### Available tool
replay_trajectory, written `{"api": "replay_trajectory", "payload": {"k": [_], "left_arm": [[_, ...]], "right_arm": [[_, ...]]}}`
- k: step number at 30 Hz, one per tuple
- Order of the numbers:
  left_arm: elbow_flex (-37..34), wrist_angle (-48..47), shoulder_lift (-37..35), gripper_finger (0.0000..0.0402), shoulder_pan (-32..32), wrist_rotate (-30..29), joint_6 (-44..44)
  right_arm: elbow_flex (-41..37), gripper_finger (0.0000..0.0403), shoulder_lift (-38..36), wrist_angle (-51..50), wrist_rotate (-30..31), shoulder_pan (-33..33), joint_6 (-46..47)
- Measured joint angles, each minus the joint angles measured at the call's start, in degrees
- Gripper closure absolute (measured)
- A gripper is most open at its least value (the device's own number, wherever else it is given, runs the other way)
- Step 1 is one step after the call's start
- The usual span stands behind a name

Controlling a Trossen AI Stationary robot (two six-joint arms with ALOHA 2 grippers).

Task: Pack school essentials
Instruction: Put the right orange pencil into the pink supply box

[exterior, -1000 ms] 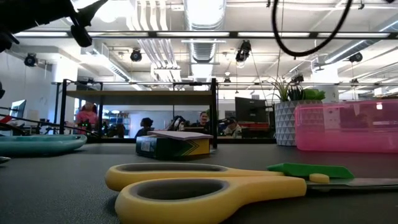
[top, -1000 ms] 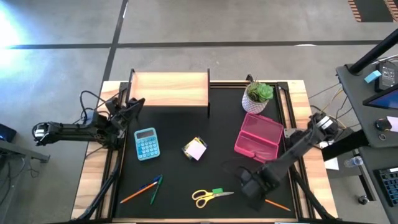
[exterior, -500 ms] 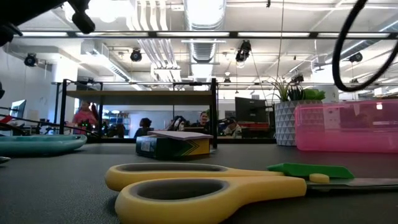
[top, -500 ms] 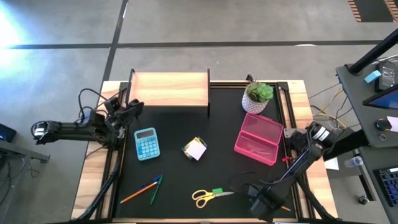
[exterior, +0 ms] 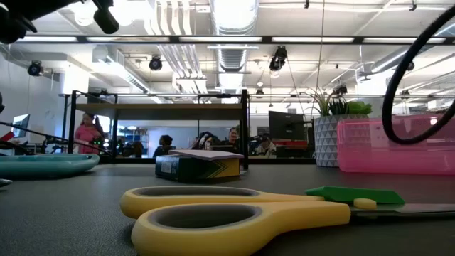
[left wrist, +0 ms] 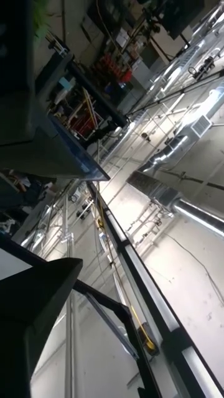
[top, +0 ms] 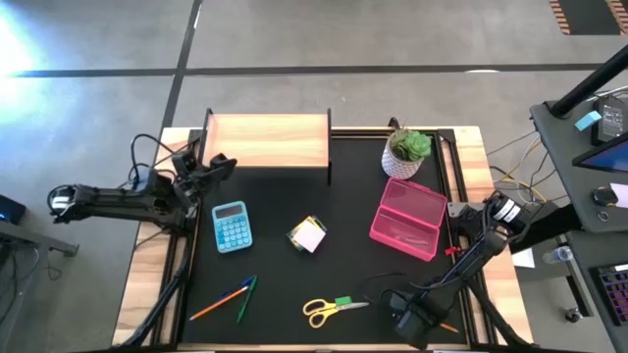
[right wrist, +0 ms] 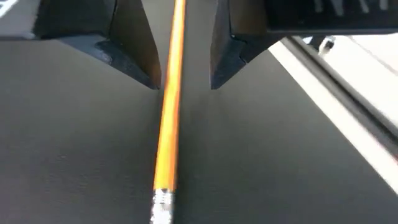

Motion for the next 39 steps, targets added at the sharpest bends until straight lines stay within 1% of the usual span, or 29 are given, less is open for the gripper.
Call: {"api": "replay_trajectory", "payload": {"k": [5, 9, 12, 17, 19, 26, 31, 34, 37, 39], "left_arm": [[0.21, 0.18, 1.96, 0.0197, 0.00, 0.01, -0.07], [0.24, 0.42, 3.33, 0.0197, 0.02, 0.02, -0.32], [0.28, 2.04, 4.13, 0.0197, 0.02, 0.02, -0.35], [0.28, 1.99, 4.99, 0.0197, 0.02, 0.02, -0.37], [0.28, 2.17, 4.96, 0.0197, 0.02, 0.02, -0.37], [0.28, 4.46, 4.47, 0.0197, 0.02, 0.00, -0.39], [0.28, 5.41, 4.23, 0.0197, 0.03, 0.00, -0.42], [0.28, 5.69, 4.19, 0.0197, 0.04, 0.00, -0.42], [0.28, 5.85, 4.22, 0.0197, 0.04, 0.00, -0.42], [0.28, 5.99, 4.24, 0.0197, 0.04, 0.00, -0.42]], "right_arm": [[-2.68, 0.0289, -0.38, 0.67, 0.09, -0.03, 4.33], [-3.17, 0.0305, -0.33, 0.59, 0.12, -0.04, 4.31], [-2.90, 0.0324, -0.30, 0.27, 0.16, -0.04, 3.43], [-1.86, 0.0366, -0.08, -0.11, 0.33, -0.02, 2.12], [-1.52, 0.0375, -0.02, -0.14, 0.36, 0.02, 1.88], [1.22, 0.0380, -0.12, 1.16, 0.04, 0.02, -0.84], [5.14, 0.0380, -1.65, 1.42, 0.54, 0.00, -3.63], [6.76, 0.0380, -3.40, 1.22, 3.74, 0.02, -4.13], [8.03, 0.0380, -6.20, 0.86, 10.21, 0.00, -4.28], [8.78, 0.0380, -8.46, -0.83, 16.11, -0.31, -4.31]]}}
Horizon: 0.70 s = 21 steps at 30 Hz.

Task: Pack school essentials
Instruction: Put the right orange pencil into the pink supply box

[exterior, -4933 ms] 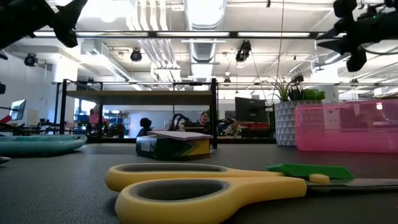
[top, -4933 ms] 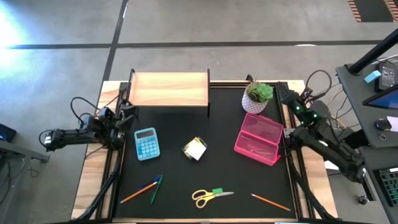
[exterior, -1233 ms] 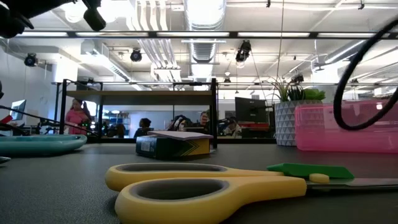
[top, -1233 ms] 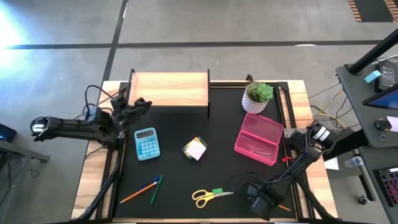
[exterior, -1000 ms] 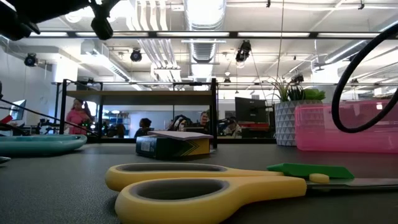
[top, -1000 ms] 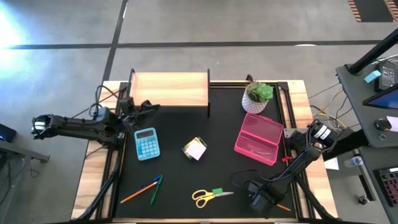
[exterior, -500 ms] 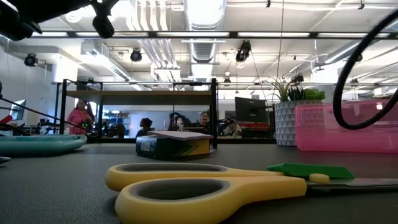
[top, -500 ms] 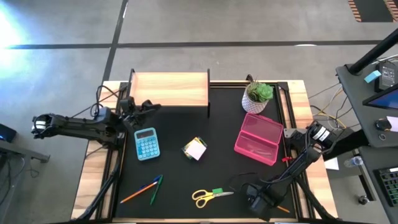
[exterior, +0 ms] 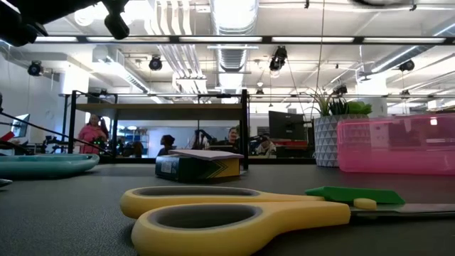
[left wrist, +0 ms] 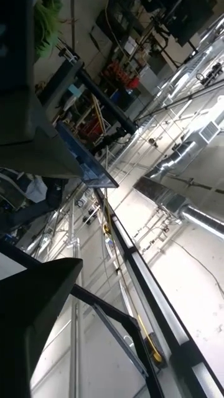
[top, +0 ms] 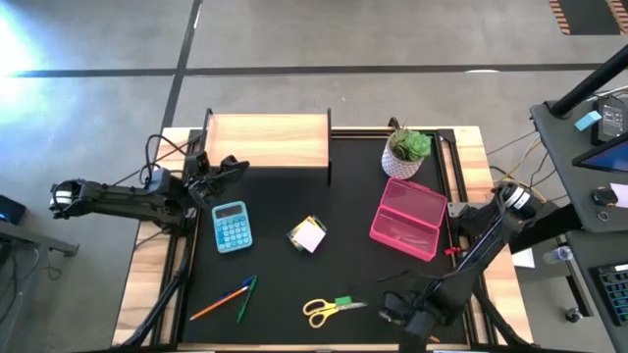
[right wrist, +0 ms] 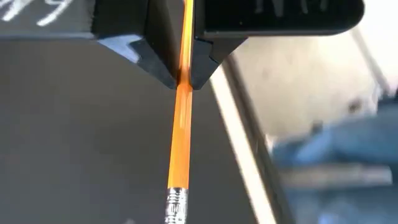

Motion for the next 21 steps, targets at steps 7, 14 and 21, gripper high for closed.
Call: {"api": "replay_trajectory", "payload": {"k": [7, 14, 21], "left_arm": [[-0.02, -0.06, 0.74, 0.0197, -0.02, 0.00, -0.09], [-0.04, -0.09, 2.24, 0.0197, -0.02, 1.84, -0.17], [-0.04, 0.01, 3.74, 0.0197, -0.04, 2.00, -0.20]], "right_arm": [[0.99, 0.0380, -8.85, -6.07, 20.69, -5.12, -0.35], [0.99, 0.0380, -16.12, -18.77, 26.94, -12.54, 0.15], [0.99, 0.0380, -19.73, -29.13, 27.89, -21.16, -2.39]]}}
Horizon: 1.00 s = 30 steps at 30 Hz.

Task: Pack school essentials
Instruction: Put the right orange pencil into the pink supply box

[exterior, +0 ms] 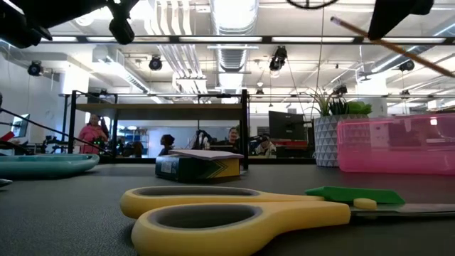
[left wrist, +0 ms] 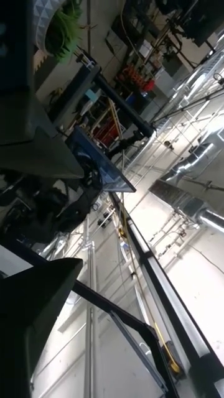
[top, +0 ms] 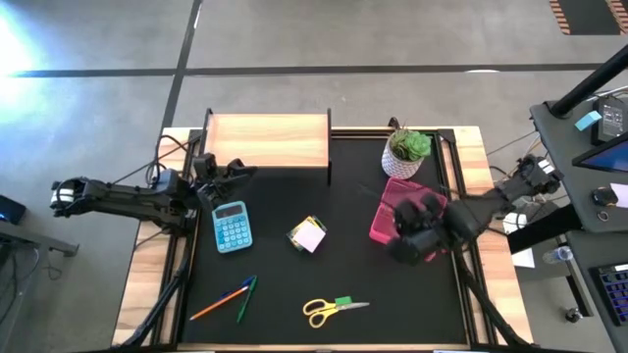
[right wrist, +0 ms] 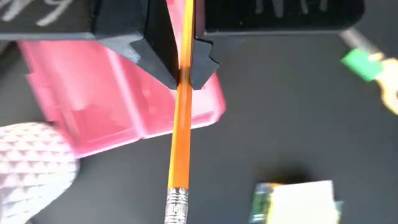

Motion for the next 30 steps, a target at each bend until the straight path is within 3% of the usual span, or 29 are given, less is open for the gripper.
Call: {"api": "replay_trajectory", "payload": {"k": [9, 18, 30], "left_arm": [[-0.04, -0.10, 1.10, 0.0197, 0.02, 0.06, -0.02], [-0.04, -0.12, 1.33, 0.0197, 0.02, 0.36, -0.01], [-0.05, 0.08, 1.95, 0.0197, 0.01, 0.33, 0.02]], "right_arm": [[-1.12, 0.0380, 2.09, -3.12, -0.65, -6.09, -11.70], [-8.63, 0.0380, 4.86, -3.87, -6.99, -6.71, -12.57], [-19.31, 0.0380, 5.99, 3.61, -8.18, -6.71, -10.67]]}}
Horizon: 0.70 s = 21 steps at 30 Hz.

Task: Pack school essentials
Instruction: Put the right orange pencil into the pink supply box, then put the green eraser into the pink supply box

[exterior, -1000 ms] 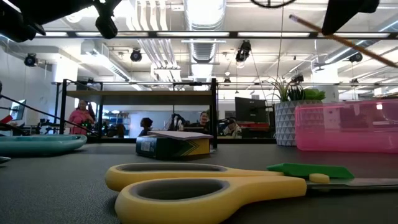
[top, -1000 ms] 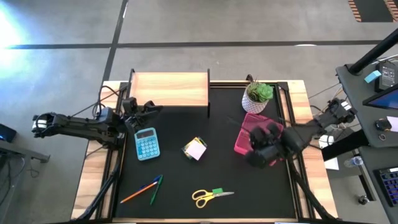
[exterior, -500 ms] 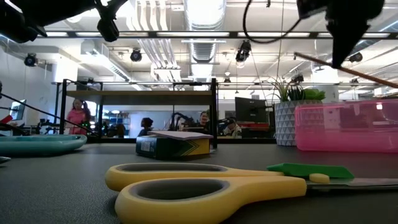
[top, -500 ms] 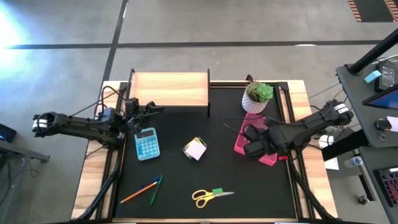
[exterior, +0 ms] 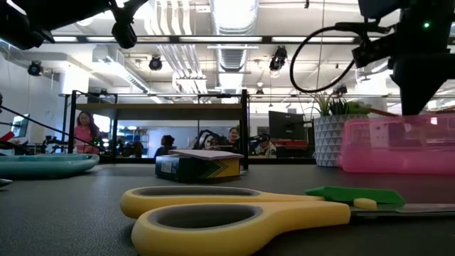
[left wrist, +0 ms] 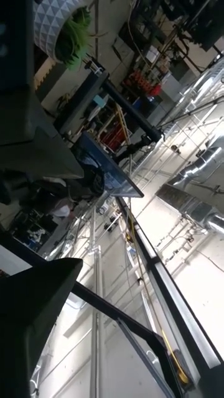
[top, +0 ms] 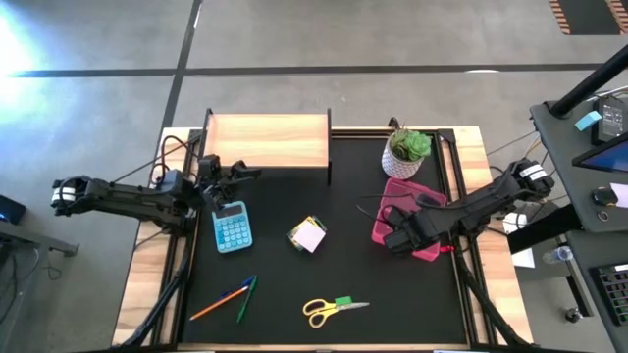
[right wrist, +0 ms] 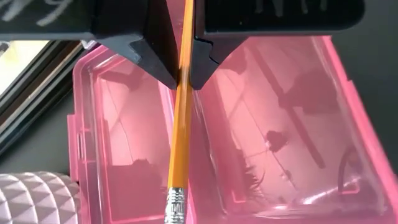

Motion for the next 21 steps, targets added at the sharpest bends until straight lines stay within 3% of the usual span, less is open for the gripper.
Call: {"api": "replay_trajectory", "payload": {"k": [8, 21], "left_arm": [[-0.04, -0.09, 0.02, 0.0197, -0.01, 0.00, -0.01], [-0.04, -0.08, 0.17, 0.0197, -0.01, 0.00, -0.07]], "right_arm": [[-1.26, 0.0368, -0.04, 0.71, 0.00, 0.00, 5.29], [4.13, 0.0259, -0.06, -1.87, -1.34, 0.00, 5.77]]}}
